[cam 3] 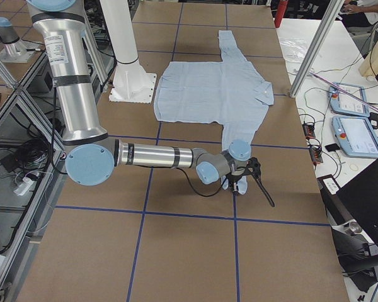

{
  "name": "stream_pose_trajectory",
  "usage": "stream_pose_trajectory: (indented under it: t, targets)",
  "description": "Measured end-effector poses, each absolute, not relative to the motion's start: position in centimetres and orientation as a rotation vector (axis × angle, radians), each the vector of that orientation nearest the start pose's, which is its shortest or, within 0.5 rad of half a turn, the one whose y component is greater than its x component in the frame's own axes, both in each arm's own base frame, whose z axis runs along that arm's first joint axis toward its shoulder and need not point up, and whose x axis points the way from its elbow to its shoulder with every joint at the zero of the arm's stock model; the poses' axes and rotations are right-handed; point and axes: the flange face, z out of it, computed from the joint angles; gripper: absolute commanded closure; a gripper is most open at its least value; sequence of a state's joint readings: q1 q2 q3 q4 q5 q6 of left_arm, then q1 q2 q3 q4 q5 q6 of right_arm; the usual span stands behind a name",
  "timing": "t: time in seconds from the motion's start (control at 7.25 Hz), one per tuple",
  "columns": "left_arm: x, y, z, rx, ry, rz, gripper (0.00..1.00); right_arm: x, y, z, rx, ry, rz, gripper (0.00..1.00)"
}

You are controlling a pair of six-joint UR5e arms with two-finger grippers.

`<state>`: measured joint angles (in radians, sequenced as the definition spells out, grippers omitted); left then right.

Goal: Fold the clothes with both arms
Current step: 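Lift the sleeve cuff with the right gripper and carry it across the shirt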

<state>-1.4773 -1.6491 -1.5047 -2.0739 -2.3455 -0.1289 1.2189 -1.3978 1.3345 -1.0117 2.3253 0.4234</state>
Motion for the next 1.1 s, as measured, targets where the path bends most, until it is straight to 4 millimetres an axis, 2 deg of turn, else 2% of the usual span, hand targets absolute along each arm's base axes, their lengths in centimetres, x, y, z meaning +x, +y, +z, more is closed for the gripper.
stream_pose_trajectory:
  t: [0.14,0.28,0.41,0.69,0.83,1.1]
  targets:
    - [-1.2,-55.1,59.5,0.401,0.806,0.166,0.01,-13.6,-58.0,57.7,0.202,-0.919,-0.109,1.0]
    - [-1.2,-55.1,59.6,0.399,0.807,0.166,0.01,-13.7,-58.9,52.1,0.239,-0.987,-0.085,1.0]
    - [-1.2,-55.1,59.6,0.398,0.807,0.166,0.01,-14.8,-60.1,46.2,0.259,-1.051,-0.053,1.0]
    - [-1.2,-55.1,59.8,0.395,0.806,0.165,0.01,-20.3,-61.9,34.2,0.238,-1.173,0.012,1.0]
    - [-1.2,-55.0,59.9,0.393,0.806,0.165,0.01,-23.7,-62.0,29.3,0.223,-1.214,0.024,1.0]
    - [-1.2,-54.9,60.1,0.39,0.805,0.163,0.01,-30.6,-61.2,21.1,0.236,-1.25,-0.012,1.0]
